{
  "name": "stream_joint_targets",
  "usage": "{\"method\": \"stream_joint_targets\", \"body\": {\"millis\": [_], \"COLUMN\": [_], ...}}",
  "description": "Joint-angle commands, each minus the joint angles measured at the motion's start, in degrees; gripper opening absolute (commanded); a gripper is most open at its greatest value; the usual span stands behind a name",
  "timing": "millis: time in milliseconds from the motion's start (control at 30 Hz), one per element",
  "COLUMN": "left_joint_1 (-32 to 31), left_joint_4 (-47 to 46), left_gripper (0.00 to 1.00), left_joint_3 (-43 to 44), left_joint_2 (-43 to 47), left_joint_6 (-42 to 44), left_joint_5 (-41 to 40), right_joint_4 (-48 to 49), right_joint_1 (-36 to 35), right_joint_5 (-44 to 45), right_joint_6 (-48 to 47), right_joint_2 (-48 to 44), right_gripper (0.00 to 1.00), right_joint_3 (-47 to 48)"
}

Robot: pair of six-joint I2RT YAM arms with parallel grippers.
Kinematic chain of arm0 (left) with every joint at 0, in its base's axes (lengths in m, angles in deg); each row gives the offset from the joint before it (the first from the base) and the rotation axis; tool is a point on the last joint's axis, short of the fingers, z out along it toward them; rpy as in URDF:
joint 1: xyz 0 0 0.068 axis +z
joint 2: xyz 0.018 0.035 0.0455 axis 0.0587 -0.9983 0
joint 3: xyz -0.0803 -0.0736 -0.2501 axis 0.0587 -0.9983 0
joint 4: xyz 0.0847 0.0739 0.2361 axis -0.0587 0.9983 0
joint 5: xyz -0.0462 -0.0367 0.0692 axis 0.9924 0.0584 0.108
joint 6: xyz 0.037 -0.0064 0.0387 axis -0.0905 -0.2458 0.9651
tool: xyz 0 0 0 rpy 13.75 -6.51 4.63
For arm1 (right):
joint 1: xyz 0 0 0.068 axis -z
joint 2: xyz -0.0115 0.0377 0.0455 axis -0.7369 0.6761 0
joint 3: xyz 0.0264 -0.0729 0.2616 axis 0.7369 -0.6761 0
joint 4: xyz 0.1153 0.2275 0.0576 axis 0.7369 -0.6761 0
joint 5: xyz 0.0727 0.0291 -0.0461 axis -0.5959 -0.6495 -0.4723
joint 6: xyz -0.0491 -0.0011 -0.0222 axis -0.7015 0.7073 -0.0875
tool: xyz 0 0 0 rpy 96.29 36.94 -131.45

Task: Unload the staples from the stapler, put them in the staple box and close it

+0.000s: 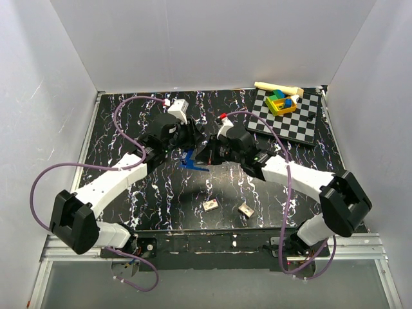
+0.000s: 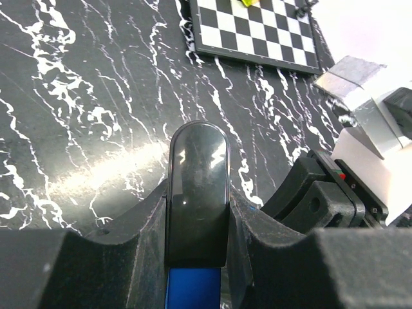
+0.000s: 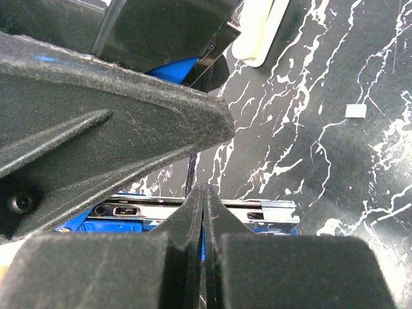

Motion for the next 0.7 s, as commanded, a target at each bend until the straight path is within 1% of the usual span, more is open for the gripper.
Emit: {"method": "stream_joint_targets", "body": {"millis": [0,67,367,533,667], "left_joint_1": [0.3,0.3,0.3,0.3,0.3], "left_joint_4": [-6.9,-6.7,-7.4,-7.4,-7.4], "left_gripper": [0.0,0.0,0.0,0.0,0.0], "left_joint_3": [5.0,5.6,7.9,9.8,9.9], "left_joint_2": [-0.5,-1.2,-4.0,-5.4,-5.4], "left_joint_6": [1.3,1.7,4.4,5.2,5.2], "left_joint_5": [-6.9,-7.4,-10.6,-10.8,-11.2], "right_joint_4": [7.9,10.0,11.8,16.3,17.7], "right_joint_1": [1.1,1.8,1.9,2.0,2.0], "right_joint_5": [-12.3,-13.5,-17.1,-20.0,-20.6], "right_joint_6": [4.2,4.8,5.9,9.6,10.5], "right_joint_2": [3.1,4.2,7.9,10.5,10.9], "right_gripper": [0.01,0.01,0.01,0.01,0.01], "right_joint_3": [-1.5,-1.7,-0.4,-0.7,-1.1]}}
